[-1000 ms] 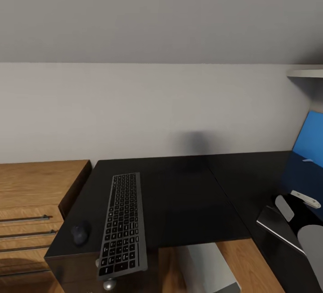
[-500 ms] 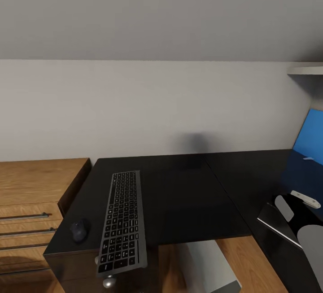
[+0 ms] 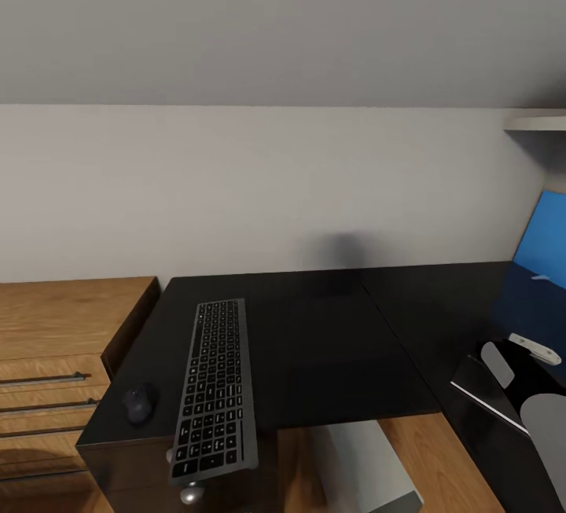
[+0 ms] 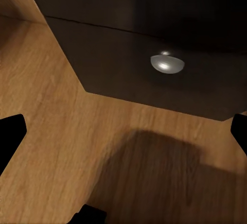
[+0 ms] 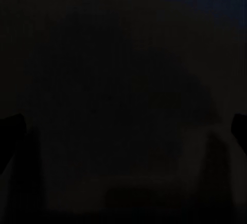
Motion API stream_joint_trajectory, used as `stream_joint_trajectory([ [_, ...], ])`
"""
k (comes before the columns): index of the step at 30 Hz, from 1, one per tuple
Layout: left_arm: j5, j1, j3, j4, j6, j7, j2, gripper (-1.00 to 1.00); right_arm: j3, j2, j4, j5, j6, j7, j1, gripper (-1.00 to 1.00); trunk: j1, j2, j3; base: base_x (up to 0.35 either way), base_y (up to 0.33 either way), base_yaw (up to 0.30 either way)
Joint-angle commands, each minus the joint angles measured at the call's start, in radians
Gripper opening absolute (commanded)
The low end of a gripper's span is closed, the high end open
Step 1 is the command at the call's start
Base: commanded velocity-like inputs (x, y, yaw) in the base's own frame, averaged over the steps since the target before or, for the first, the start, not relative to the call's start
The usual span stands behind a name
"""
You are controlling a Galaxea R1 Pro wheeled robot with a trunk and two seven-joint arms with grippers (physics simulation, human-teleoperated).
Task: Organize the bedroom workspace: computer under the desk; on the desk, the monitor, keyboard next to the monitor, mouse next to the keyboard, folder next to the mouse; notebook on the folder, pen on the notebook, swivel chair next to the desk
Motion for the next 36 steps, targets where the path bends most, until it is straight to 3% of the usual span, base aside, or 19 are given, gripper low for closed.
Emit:
stream_joint_trajectory([
  [1, 0.011, 0.000, -0.003, 0.000, -0.006, 0.004, 0.001, 1.00, 0.001, 0.000, -0.002, -0.008, 0.004, -0.006, 0.000, 1.00, 0.000, 0.000, -0.001, -0.038, 0.000, 0.000],
  [15, 0.010, 0.000, -0.003, 0.001, -0.005, 0.004, 0.001, 1.00, 0.003, 0.001, -0.001, -0.008, 0.005, -0.007, 0.000, 1.00, 0.000, 0.000, -0.001, -0.135, 0.007, 0.000],
  [36, 0.010, 0.000, -0.004, 0.001, -0.005, 0.003, -0.001, 1.00, 0.004, 0.003, -0.003, -0.006, 0.004, -0.007, 0.000, 1.00, 0.000, 0.000, -0.001, -0.179, 0.098, 0.000],
])
